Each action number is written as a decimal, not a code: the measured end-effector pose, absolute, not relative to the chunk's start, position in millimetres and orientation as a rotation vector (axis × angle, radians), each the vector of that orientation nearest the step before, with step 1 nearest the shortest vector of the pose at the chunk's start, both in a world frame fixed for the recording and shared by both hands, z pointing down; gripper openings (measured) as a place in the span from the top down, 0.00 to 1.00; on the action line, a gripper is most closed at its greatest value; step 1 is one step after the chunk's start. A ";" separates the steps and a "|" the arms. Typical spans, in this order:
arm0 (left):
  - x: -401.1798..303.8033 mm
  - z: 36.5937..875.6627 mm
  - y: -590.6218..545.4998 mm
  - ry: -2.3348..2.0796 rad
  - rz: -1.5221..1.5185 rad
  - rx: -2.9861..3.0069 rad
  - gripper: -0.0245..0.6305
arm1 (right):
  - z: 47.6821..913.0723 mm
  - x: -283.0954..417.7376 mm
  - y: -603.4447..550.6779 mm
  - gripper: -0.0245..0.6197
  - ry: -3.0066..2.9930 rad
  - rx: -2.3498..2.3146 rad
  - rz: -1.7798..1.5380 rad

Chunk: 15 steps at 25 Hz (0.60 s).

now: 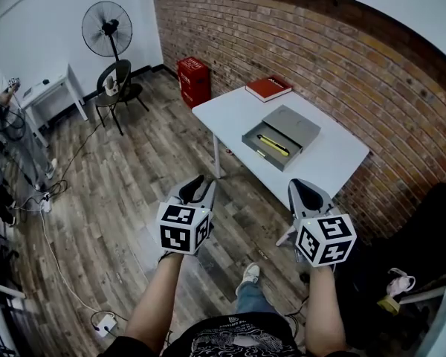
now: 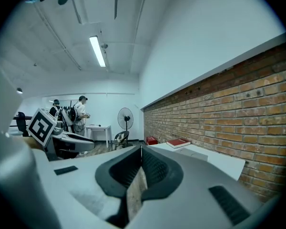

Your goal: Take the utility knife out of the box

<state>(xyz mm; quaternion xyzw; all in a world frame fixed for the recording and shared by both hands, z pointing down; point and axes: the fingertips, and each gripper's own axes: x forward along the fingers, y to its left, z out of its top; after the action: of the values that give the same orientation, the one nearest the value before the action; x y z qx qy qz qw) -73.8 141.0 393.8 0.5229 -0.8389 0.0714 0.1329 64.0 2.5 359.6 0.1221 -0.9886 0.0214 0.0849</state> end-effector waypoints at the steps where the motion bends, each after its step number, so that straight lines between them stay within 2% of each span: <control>1: -80.3 393.7 133.2 -2.433 0.208 1.519 0.80 | 360.1 57.5 -4.5 0.93 -2.949 0.363 0.063; 15: -170.5 375.8 -32.9 -2.414 0.232 1.573 0.76 | 354.8 -30.5 -153.0 0.93 -2.933 0.379 0.086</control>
<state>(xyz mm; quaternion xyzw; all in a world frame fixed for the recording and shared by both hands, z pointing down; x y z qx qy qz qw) -170.5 -32.9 375.8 0.5398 -0.8286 0.0795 0.1254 -30.5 -153.0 354.8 0.1277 -0.9872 0.0290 0.0915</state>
